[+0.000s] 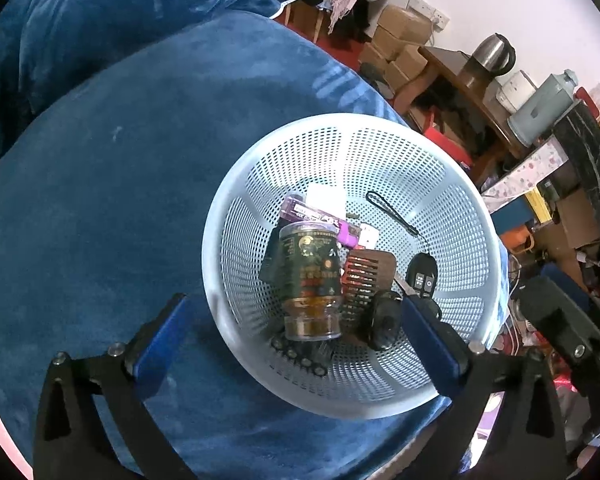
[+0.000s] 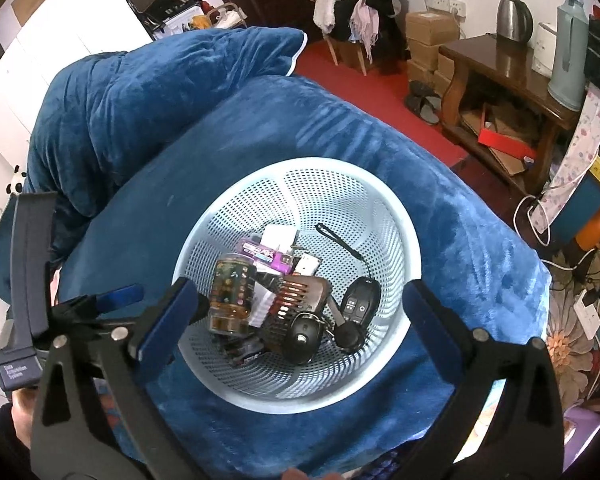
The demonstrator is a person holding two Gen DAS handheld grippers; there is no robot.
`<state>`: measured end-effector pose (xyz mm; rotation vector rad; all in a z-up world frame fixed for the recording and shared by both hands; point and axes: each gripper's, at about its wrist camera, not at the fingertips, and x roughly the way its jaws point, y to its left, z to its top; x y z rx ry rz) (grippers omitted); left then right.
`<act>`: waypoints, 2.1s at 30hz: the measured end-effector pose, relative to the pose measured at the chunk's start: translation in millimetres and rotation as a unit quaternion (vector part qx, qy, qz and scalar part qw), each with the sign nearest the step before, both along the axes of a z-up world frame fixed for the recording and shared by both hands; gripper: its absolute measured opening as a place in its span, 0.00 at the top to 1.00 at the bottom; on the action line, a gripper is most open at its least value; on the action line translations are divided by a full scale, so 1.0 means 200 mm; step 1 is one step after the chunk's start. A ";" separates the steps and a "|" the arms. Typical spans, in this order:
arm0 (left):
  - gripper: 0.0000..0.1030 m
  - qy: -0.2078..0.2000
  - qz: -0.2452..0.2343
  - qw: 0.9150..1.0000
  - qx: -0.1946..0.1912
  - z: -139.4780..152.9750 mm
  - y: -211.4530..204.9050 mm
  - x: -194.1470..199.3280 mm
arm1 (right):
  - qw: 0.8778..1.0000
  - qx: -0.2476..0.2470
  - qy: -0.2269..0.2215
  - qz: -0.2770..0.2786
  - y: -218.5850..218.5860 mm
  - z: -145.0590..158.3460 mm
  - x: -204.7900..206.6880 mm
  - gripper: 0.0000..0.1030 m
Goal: Organize rigid objects
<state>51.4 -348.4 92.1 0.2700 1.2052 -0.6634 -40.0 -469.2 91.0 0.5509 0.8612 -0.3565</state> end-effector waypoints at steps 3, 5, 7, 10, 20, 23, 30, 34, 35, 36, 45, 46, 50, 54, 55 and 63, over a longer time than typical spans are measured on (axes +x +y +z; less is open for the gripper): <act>0.00 0.002 0.001 1.000 0.000 0.00 0.00 0.00 | 1.000 -0.001 0.000 0.000 0.00 0.00 0.00 0.00; 0.00 0.002 0.001 1.000 0.001 0.00 0.01 0.00 | 1.000 -0.001 -0.001 0.001 0.00 0.00 0.00 0.00; 0.00 0.003 0.003 1.000 0.001 0.00 0.01 0.00 | 1.000 0.000 0.000 0.000 0.00 0.00 0.00 0.00; 0.00 0.003 0.005 1.000 0.001 0.00 0.01 0.00 | 1.000 0.000 0.000 0.000 0.00 0.00 0.00 0.00; 0.00 0.003 0.004 1.000 -0.001 0.00 0.02 0.00 | 1.000 -0.002 0.003 0.000 0.00 -0.01 -0.03 0.00; 0.00 0.002 0.002 1.000 -0.002 0.01 0.02 -0.01 | 1.000 -0.003 0.004 -0.001 0.00 -0.01 -0.03 0.00; 0.00 0.009 -0.006 1.000 -0.010 0.02 0.04 -0.03 | 1.000 -0.004 0.005 -0.005 0.00 -0.01 -0.05 0.00; 0.00 0.017 -0.011 1.000 -0.014 0.01 0.05 -0.04 | 1.000 -0.005 0.004 -0.007 0.01 -0.01 -0.06 0.00; 0.00 0.019 -0.014 1.000 -0.015 0.01 0.05 -0.04 | 1.000 -0.005 0.005 -0.007 0.01 -0.01 -0.06 0.00; 0.00 0.022 -0.017 0.999 -0.016 0.01 0.05 -0.05 | 1.000 -0.005 0.005 -0.007 0.01 -0.01 -0.06 0.00; 0.01 0.010 -0.009 1.000 -0.014 0.00 0.08 -0.08 | 1.000 -0.005 0.005 -0.006 0.02 -0.01 -0.06 0.00; 0.01 0.004 -0.006 1.000 -0.012 0.00 0.08 -0.08 | 1.000 -0.005 0.005 -0.006 0.02 -0.01 -0.06 0.00; 0.01 -0.003 -0.003 1.000 -0.008 0.01 0.09 -0.09 | 1.000 -0.005 0.004 -0.006 0.02 -0.01 -0.07 0.00; 0.01 -0.022 -0.005 1.000 0.008 0.02 0.10 -0.11 | 1.000 -0.006 -0.001 -0.004 0.04 0.00 -0.08 0.00; 0.01 -0.022 -0.007 1.000 0.005 0.02 0.10 -0.11 | 1.000 -0.006 -0.002 -0.003 0.04 0.00 -0.08 0.00; 0.02 -0.002 0.006 1.000 -0.011 0.02 0.15 -0.10 | 1.000 -0.015 -0.006 -0.001 0.09 0.01 -0.08 0.00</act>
